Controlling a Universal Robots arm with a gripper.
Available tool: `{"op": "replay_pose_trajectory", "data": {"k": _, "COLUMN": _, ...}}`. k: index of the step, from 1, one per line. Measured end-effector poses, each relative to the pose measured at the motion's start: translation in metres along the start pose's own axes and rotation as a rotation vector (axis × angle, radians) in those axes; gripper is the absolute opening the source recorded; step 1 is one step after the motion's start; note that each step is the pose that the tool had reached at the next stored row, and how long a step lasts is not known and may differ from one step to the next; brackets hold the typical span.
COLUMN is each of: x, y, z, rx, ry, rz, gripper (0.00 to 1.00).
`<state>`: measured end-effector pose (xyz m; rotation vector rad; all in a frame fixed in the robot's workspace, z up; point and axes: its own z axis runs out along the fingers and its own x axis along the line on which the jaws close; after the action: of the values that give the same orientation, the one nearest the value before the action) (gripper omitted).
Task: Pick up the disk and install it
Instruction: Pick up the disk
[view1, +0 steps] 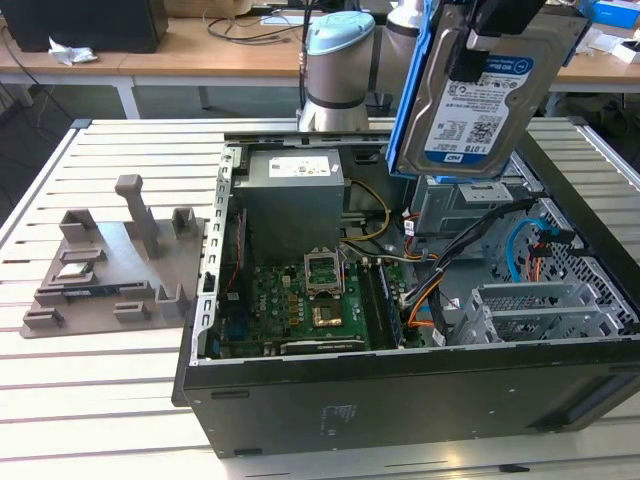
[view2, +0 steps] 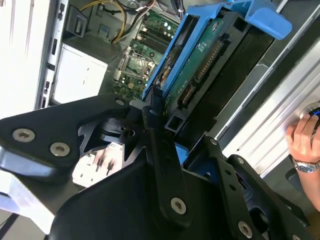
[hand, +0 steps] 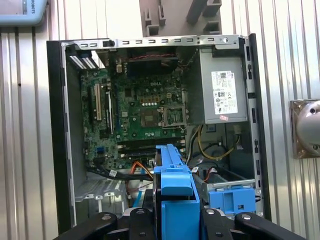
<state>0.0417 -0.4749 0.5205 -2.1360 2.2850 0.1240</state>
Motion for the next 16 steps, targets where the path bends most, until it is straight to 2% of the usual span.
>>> {"op": "replay_pose_trajectory", "data": {"k": 16, "x": 0.0291, "y": -0.0022, "z": 0.0033, "rx": 0.0, "ry": -0.0001, "rz": 0.0, "gripper": 0.37}}
